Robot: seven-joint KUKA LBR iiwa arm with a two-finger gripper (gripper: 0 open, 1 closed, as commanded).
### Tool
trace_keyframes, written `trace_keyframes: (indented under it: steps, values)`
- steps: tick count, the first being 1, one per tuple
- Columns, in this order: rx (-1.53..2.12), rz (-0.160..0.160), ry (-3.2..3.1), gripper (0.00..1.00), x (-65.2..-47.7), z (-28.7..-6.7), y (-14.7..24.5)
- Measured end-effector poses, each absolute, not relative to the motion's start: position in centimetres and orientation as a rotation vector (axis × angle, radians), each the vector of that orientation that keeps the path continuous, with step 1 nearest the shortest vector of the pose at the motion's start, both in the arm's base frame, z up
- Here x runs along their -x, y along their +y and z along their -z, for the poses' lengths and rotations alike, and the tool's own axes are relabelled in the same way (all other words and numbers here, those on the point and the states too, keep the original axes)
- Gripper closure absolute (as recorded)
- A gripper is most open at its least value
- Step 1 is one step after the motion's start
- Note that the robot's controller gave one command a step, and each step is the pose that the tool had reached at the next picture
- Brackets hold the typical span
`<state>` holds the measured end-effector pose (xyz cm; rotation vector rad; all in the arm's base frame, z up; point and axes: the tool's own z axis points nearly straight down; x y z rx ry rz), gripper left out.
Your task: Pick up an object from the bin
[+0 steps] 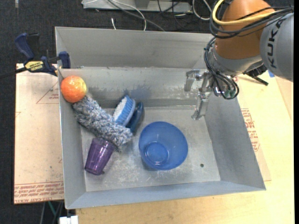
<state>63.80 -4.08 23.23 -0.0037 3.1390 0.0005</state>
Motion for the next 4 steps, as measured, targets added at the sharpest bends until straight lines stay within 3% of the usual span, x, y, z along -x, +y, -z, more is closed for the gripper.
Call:
trace_keyframes:
  steps: [2, 3, 4]
  values:
    - [0.033, 0.003, 3.133, 0.00, -63.6, -22.5, -3.5]
    - [0.042, -0.001, 3.135, 0.00, -62.0, -23.0, -2.5]
    - [0.312, -0.001, 3.115, 0.00, -64.2, -15.3, 2.6]
